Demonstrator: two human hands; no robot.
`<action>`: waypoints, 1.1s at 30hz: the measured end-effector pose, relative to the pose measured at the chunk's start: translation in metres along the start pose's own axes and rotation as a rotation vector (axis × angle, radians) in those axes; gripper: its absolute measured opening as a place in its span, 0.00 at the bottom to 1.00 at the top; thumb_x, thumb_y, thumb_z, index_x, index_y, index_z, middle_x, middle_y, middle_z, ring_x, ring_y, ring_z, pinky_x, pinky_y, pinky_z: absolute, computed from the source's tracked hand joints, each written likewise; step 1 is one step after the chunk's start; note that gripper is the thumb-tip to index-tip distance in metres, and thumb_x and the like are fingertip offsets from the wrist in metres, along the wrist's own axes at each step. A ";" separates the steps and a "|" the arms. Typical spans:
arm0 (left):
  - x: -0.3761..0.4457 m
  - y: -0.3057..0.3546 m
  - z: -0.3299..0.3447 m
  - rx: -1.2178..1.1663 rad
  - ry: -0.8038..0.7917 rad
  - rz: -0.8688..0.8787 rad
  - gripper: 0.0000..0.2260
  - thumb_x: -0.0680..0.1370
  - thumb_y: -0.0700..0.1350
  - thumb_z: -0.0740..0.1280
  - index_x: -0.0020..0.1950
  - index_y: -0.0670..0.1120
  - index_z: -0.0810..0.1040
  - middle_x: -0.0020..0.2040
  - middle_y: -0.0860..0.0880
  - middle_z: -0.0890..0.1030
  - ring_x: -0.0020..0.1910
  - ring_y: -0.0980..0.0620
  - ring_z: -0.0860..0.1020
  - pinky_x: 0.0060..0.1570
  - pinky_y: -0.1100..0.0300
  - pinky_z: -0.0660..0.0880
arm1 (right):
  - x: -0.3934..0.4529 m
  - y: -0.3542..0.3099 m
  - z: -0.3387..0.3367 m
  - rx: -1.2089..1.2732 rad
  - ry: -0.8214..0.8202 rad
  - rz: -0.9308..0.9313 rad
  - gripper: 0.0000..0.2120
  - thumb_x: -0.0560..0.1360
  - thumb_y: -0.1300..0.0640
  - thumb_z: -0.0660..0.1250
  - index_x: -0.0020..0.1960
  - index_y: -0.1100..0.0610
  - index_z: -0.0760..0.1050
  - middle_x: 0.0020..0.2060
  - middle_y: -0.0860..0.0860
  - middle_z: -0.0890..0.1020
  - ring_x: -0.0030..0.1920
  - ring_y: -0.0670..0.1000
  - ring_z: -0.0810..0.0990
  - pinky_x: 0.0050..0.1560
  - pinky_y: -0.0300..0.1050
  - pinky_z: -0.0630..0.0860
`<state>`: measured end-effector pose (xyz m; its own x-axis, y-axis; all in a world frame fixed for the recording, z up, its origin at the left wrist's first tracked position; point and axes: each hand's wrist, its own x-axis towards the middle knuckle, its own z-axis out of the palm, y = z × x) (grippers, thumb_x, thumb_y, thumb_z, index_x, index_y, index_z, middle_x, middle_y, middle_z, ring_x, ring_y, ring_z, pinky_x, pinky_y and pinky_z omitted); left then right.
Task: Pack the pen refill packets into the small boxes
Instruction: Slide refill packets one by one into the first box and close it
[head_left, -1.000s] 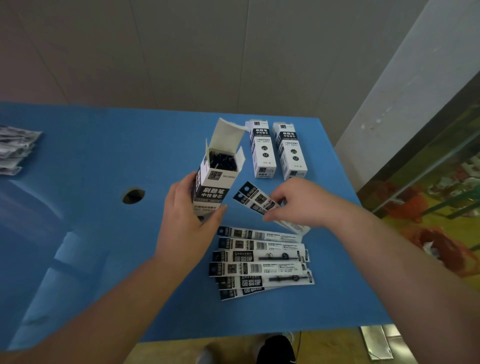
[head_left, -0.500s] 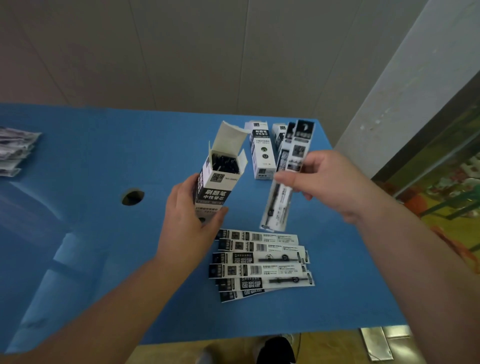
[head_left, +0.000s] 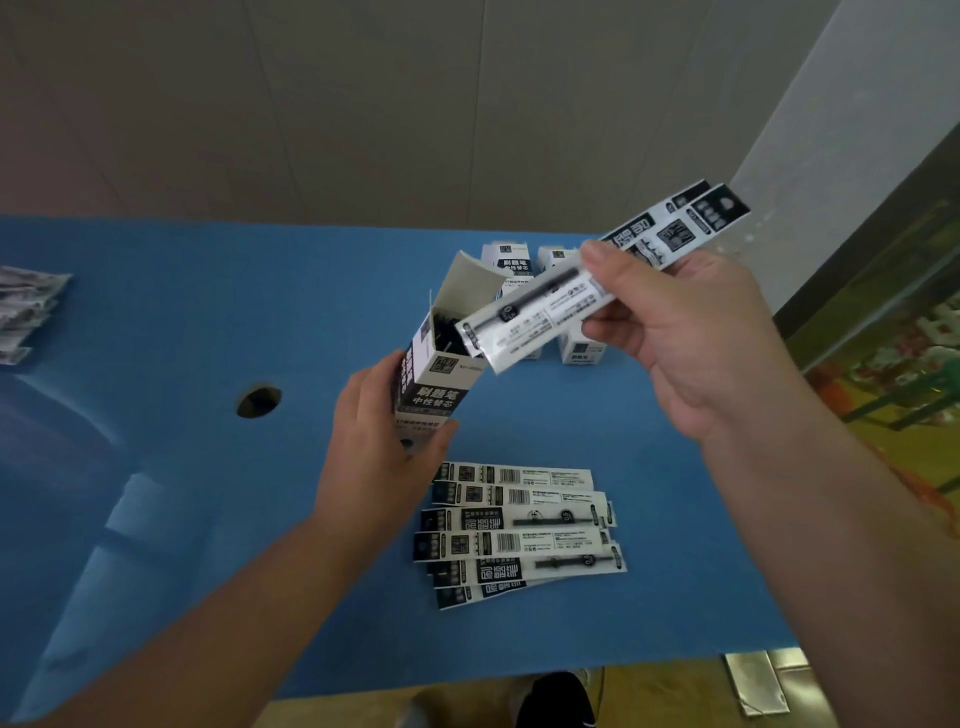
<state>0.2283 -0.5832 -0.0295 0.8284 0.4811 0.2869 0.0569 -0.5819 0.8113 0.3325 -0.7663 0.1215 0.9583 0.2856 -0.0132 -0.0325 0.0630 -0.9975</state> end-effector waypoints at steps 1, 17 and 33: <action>-0.001 0.000 0.000 0.013 -0.001 0.006 0.30 0.74 0.46 0.75 0.73 0.50 0.69 0.63 0.54 0.73 0.65 0.53 0.70 0.63 0.49 0.74 | 0.001 0.000 0.002 -0.014 0.009 -0.010 0.04 0.77 0.60 0.72 0.43 0.59 0.80 0.36 0.52 0.86 0.34 0.46 0.82 0.35 0.37 0.80; 0.001 -0.010 0.004 0.162 0.032 0.158 0.33 0.73 0.45 0.76 0.75 0.41 0.67 0.66 0.45 0.73 0.66 0.47 0.70 0.65 0.44 0.72 | 0.008 0.002 0.019 -0.238 0.037 -0.120 0.06 0.77 0.60 0.72 0.42 0.60 0.80 0.37 0.54 0.87 0.37 0.55 0.86 0.38 0.45 0.84; 0.006 -0.004 0.007 0.130 0.033 0.136 0.31 0.74 0.45 0.75 0.74 0.42 0.68 0.65 0.45 0.74 0.65 0.48 0.70 0.65 0.47 0.71 | -0.004 0.025 0.041 -0.484 -0.035 -0.134 0.13 0.79 0.47 0.67 0.48 0.57 0.82 0.39 0.44 0.86 0.38 0.42 0.83 0.42 0.46 0.80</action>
<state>0.2370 -0.5827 -0.0341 0.8145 0.4124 0.4081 0.0189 -0.7218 0.6918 0.3159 -0.7266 0.0996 0.9347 0.3375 0.1116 0.2337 -0.3469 -0.9083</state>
